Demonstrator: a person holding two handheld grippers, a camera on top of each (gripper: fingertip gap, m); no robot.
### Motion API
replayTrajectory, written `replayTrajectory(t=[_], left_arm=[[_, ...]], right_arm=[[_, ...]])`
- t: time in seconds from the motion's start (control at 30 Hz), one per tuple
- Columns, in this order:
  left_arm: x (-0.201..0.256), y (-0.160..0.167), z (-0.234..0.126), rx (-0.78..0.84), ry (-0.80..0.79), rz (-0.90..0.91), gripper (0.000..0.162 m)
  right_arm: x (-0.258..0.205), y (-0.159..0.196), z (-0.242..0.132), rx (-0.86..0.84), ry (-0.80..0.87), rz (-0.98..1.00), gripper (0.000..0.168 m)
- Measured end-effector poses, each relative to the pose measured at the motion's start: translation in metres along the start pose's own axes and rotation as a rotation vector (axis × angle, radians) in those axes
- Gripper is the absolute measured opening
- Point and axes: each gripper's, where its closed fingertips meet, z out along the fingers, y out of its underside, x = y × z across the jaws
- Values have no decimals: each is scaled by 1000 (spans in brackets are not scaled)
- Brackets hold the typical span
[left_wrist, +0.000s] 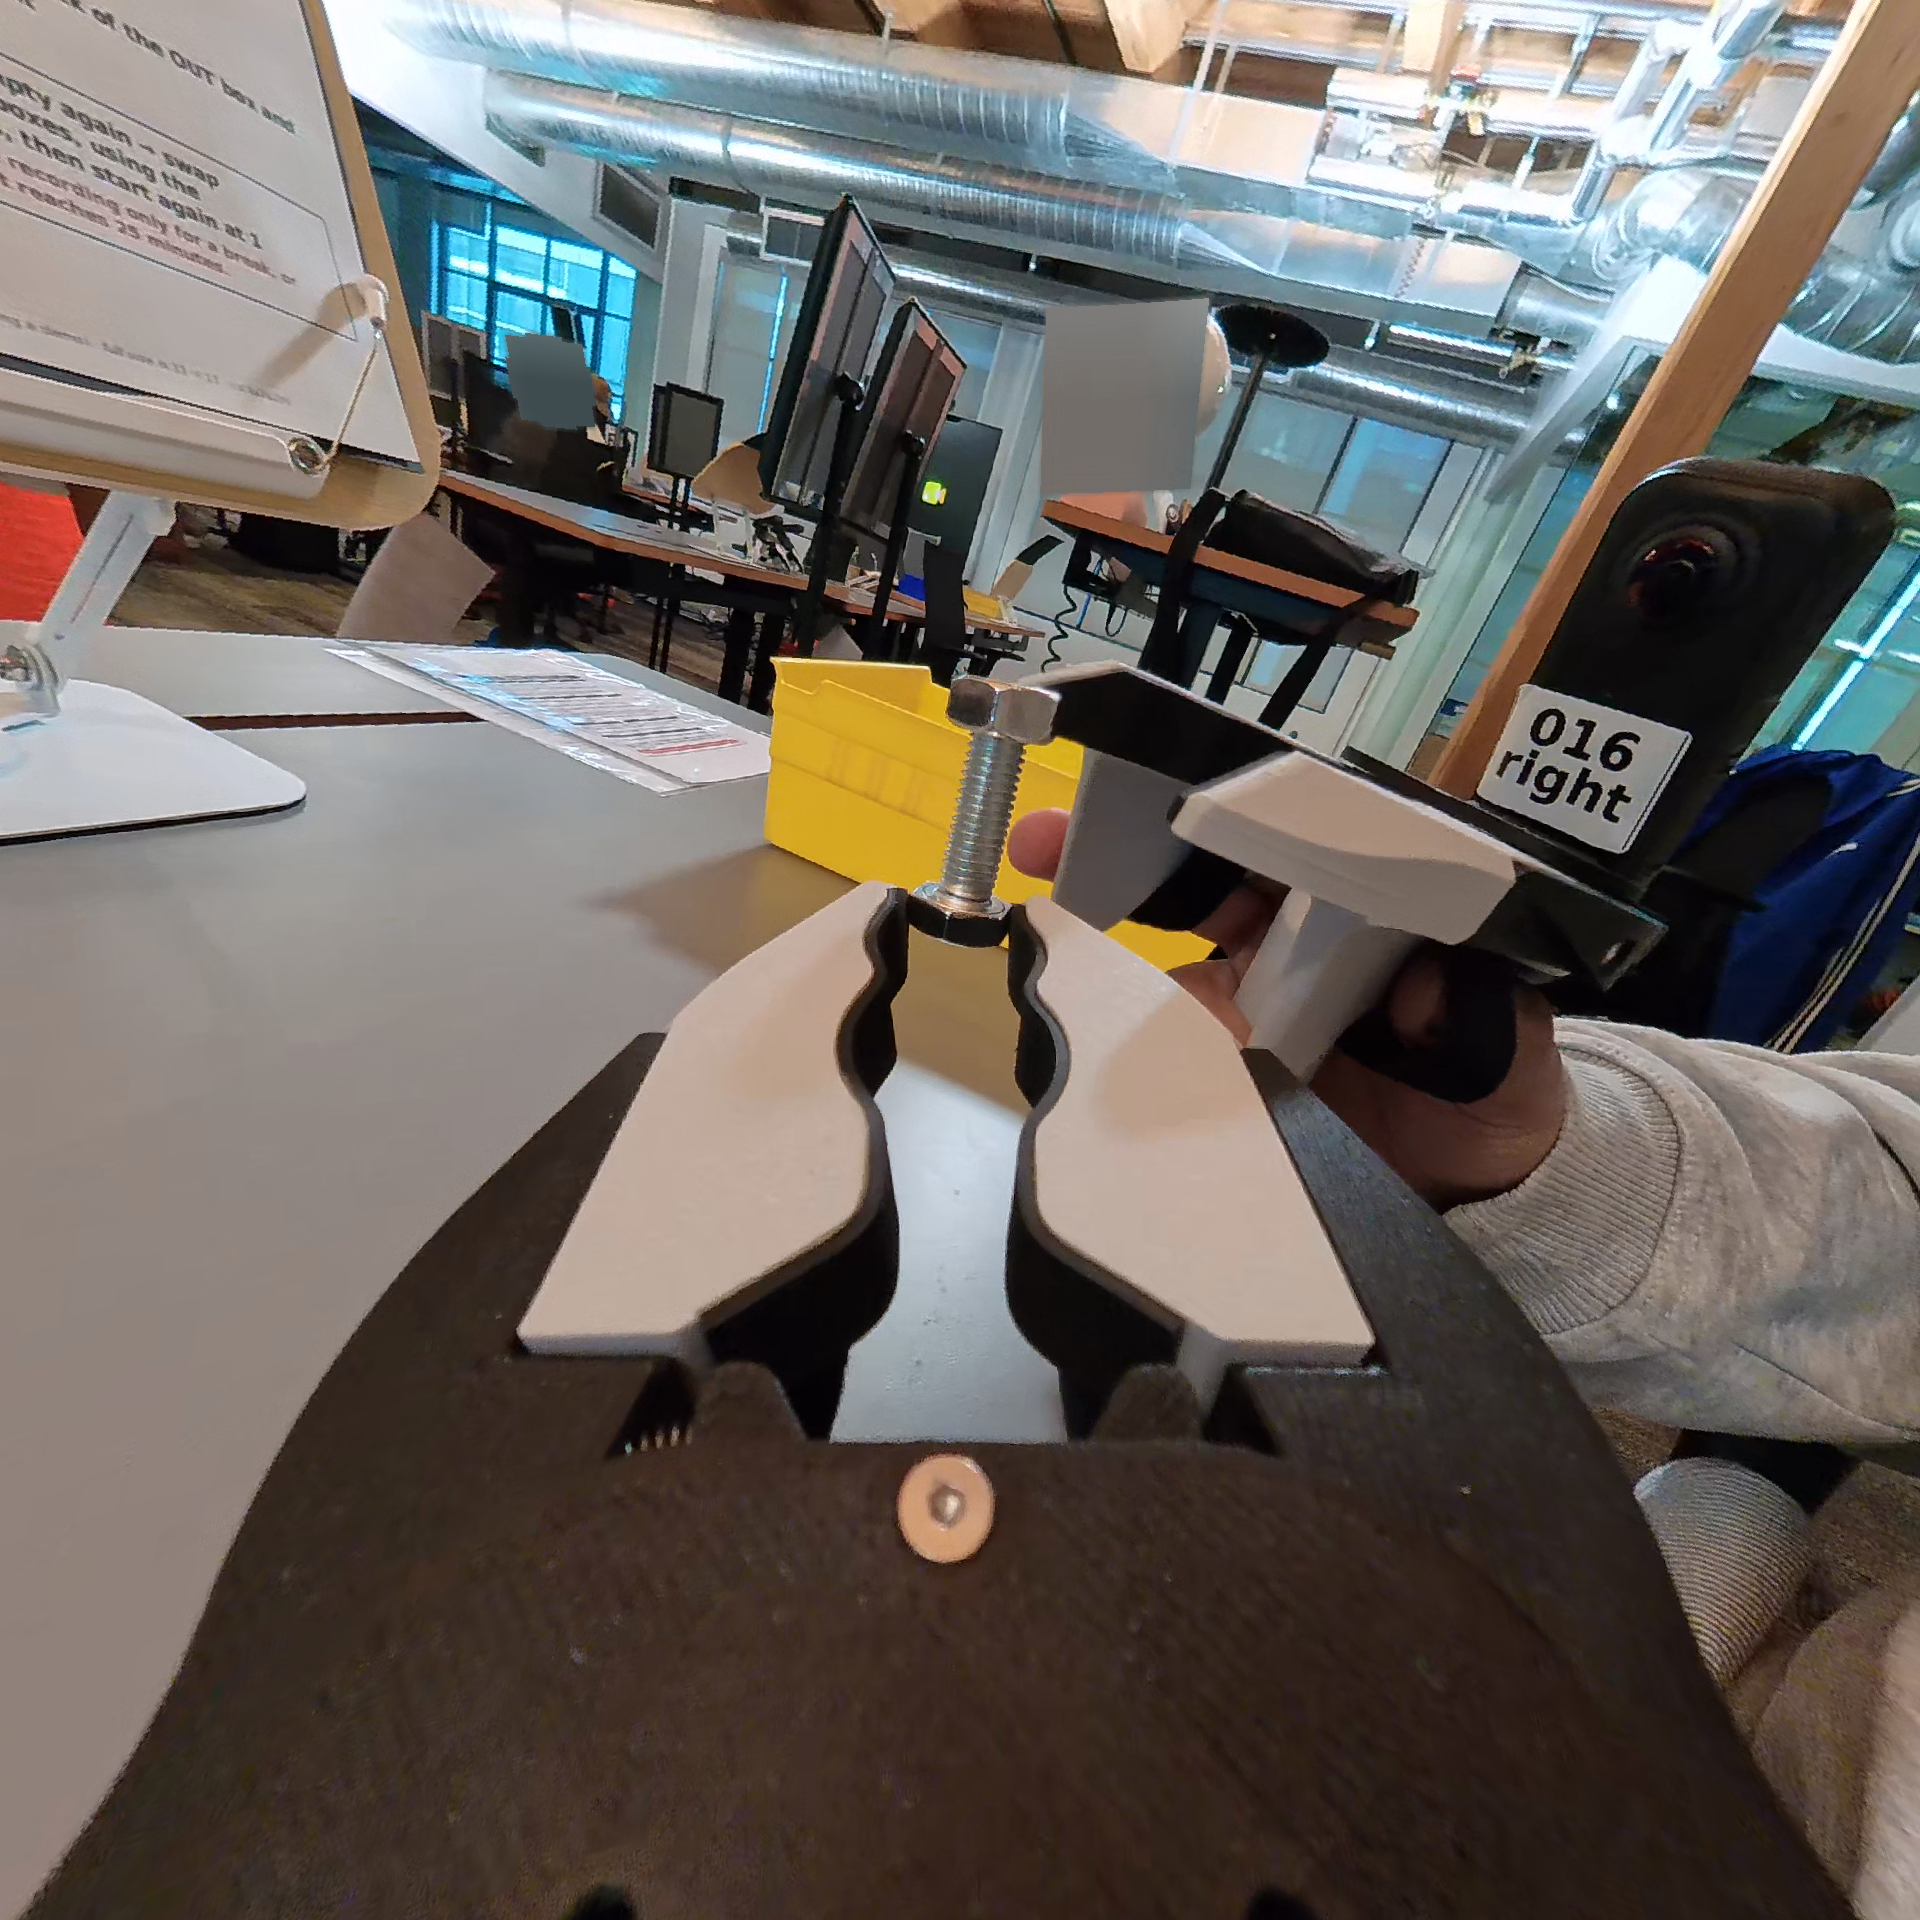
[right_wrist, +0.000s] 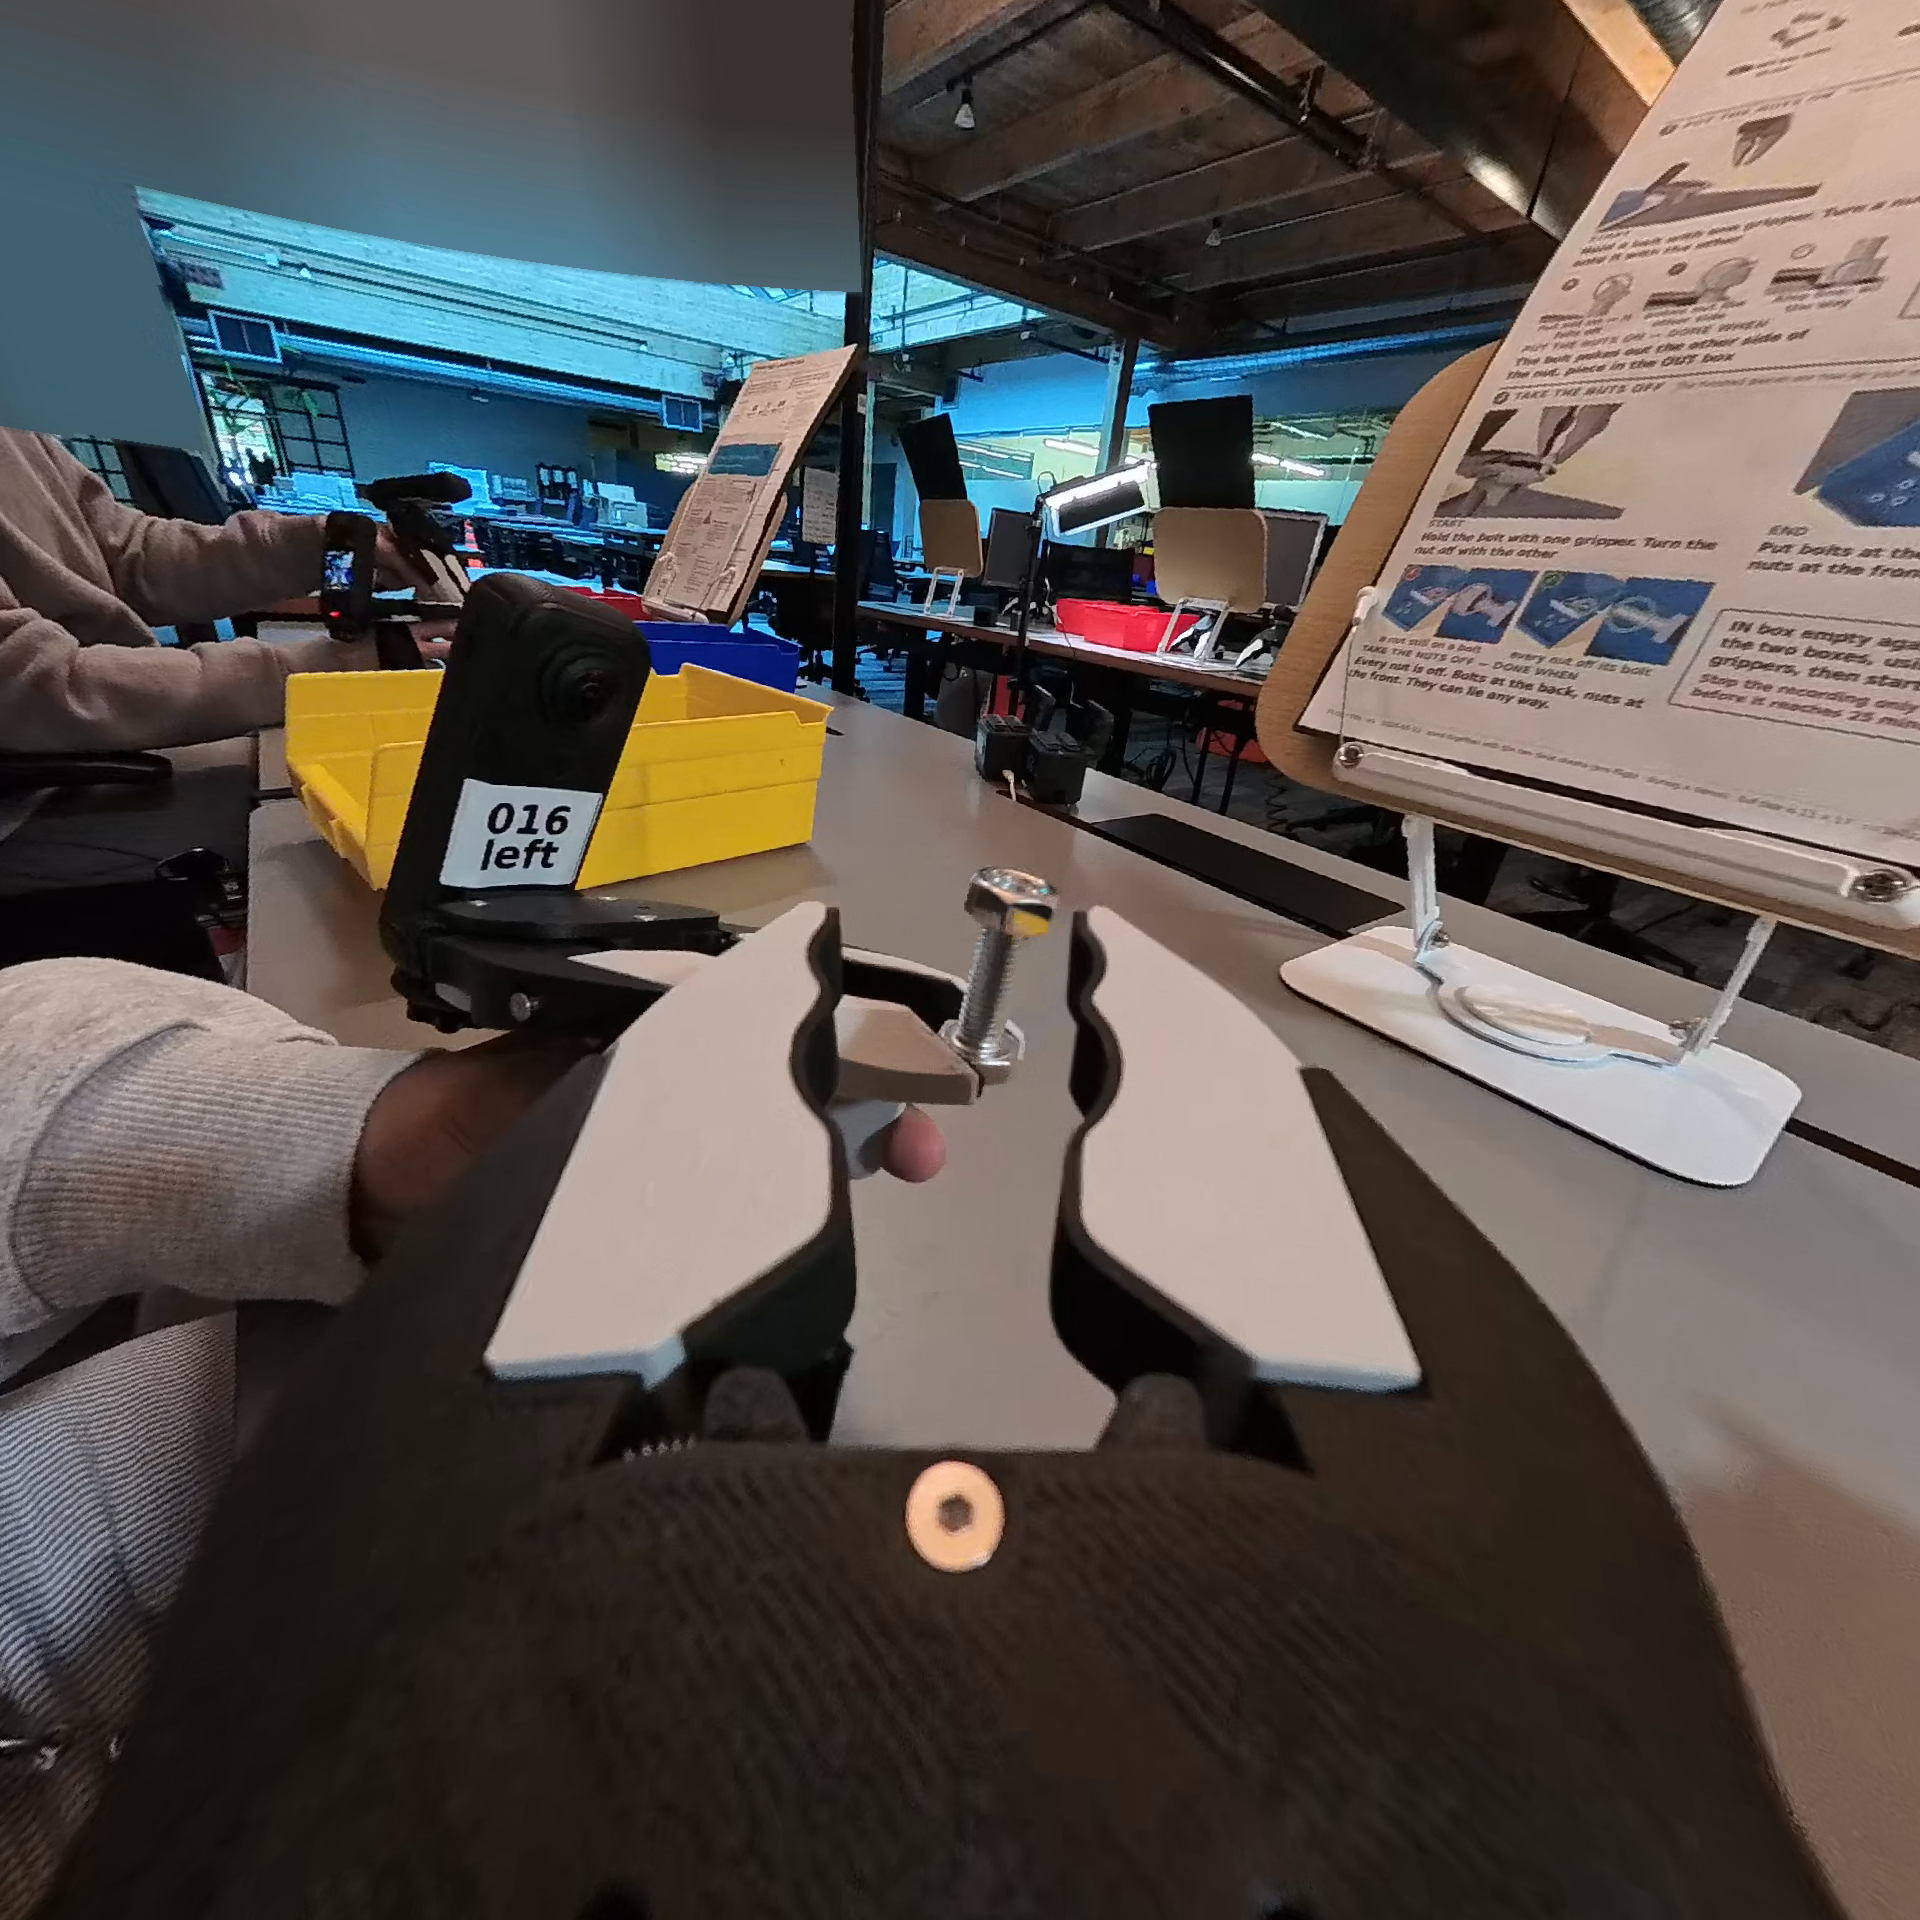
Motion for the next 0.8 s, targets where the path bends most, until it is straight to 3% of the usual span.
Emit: replayTrajectory(t=[0.23, 0.43, 0.8], left_arm=[[3, 2, 1, -11, 10, 8, 19], [-3, 2, 0, -11, -10, -5, 19], [-1, 3, 1, -16, -3, -1, 19]], right_arm=[[0, 1, 1, -4, -4, 15, 45], [-3, 1, -1, -15, -20, -1, 27], [4, 2, -1, -18, 14, 16, 33]])
